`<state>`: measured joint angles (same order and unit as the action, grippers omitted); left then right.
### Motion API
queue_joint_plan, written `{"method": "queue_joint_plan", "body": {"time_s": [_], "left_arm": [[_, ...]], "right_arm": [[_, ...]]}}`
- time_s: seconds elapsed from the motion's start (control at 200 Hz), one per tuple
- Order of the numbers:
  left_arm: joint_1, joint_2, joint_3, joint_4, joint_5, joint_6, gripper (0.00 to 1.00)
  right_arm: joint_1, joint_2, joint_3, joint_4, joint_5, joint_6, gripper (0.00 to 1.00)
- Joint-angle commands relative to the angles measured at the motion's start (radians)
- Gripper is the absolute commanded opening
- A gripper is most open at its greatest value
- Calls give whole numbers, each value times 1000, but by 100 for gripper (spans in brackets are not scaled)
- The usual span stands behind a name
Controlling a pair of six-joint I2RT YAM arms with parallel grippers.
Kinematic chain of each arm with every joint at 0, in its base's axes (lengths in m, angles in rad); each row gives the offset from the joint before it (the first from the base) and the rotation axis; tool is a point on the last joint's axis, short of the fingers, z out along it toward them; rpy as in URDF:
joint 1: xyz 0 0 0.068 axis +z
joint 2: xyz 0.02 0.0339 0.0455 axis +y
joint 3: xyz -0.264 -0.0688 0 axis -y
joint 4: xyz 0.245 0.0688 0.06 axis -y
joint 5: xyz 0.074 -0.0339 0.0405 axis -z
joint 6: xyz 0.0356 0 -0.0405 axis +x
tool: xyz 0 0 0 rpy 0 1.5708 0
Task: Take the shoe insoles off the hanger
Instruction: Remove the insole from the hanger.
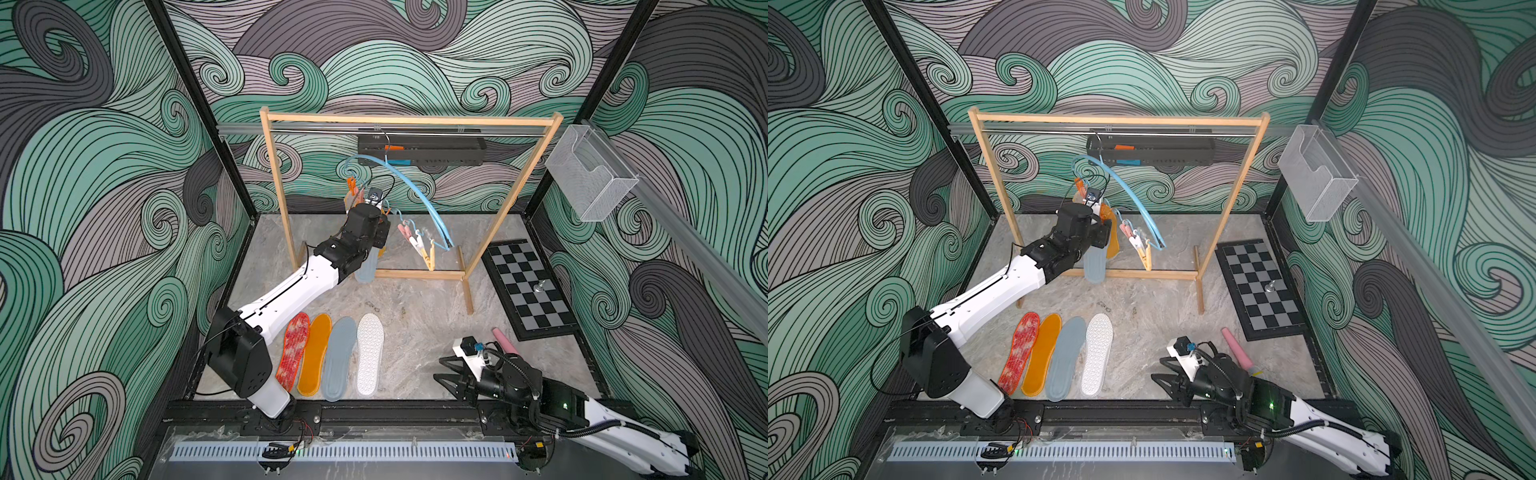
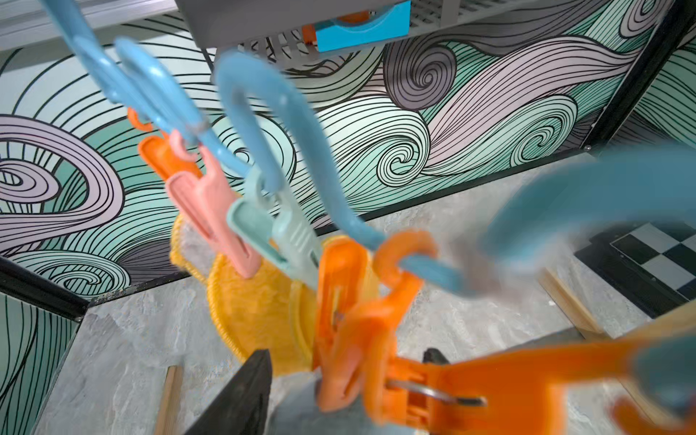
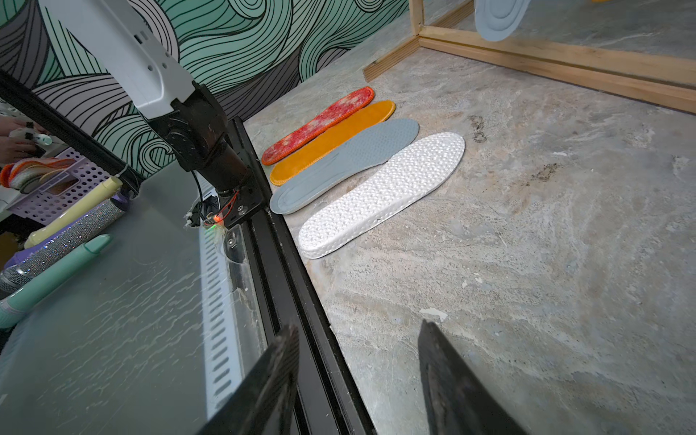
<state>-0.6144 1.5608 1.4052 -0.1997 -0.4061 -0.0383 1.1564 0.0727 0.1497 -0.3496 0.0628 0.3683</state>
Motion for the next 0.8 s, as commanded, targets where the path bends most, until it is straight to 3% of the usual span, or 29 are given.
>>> {"method": "queue_joint_plan", "body": {"time_s": [0.0, 0.215, 0.51, 0.796], "left_arm": [[6, -105, -42, -52, 10, -35, 68], [5, -298, -192, -122, 129, -85, 70], [5, -654, -386, -365, 333, -131, 68], [5, -1146, -618, -539, 261, -151, 66]], "right_arm": [[5, 2, 7, -12, 17, -7, 52], [5, -1, 8, -12, 16, -7, 52], [6, -5, 7, -17, 11, -4, 52], [5, -13, 6, -19, 12, -2, 52]]}}
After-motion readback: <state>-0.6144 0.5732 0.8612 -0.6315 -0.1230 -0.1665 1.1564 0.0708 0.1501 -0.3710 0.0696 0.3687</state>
